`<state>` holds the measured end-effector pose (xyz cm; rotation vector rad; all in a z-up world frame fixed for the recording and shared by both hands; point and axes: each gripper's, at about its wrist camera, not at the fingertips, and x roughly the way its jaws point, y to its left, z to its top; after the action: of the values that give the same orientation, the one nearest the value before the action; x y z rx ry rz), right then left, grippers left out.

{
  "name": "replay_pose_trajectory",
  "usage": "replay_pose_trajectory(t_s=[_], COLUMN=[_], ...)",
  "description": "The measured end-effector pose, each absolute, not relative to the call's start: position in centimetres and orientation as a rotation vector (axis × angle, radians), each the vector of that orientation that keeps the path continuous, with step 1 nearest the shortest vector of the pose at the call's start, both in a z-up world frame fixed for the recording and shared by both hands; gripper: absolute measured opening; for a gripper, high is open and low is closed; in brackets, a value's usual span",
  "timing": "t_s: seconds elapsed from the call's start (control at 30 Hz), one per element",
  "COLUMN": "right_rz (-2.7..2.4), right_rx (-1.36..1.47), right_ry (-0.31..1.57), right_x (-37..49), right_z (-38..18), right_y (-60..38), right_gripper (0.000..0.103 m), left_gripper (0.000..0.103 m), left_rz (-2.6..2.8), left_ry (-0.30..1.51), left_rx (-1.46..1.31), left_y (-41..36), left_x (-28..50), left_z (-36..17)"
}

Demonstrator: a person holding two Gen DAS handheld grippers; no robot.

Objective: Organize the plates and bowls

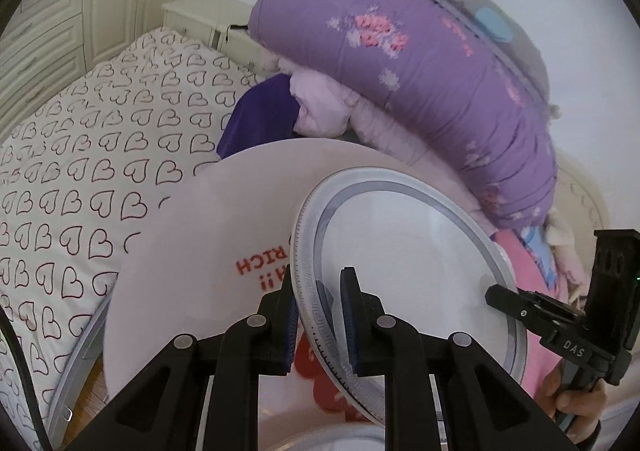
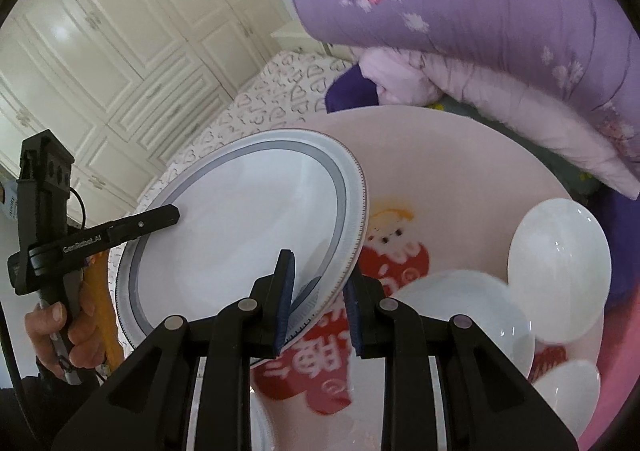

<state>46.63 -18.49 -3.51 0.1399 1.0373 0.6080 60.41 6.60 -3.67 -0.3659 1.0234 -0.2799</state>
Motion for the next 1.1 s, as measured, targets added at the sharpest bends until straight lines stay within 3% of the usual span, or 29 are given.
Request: replay_pose_trajectory(t_s=[0.53, 1.1], right_rz=[0.655, 0.674], right_rx=[0.173, 0.188], right_ry=[0.988, 1.039], right_x=[36.1, 29.0], right_z=[-2.2, -6.1], right_y=[-18.1, -17.1], right_gripper=[0.024, 0.024], left_gripper=[0.014, 0.017], left_rz=[-0.304, -0.279], left_ry=[0.999, 1.09], left_rx=[-0.316, -0.293], left_y=[10.4, 10.8], left_x=[45.8, 40.1], left_z=[0.1, -2.1])
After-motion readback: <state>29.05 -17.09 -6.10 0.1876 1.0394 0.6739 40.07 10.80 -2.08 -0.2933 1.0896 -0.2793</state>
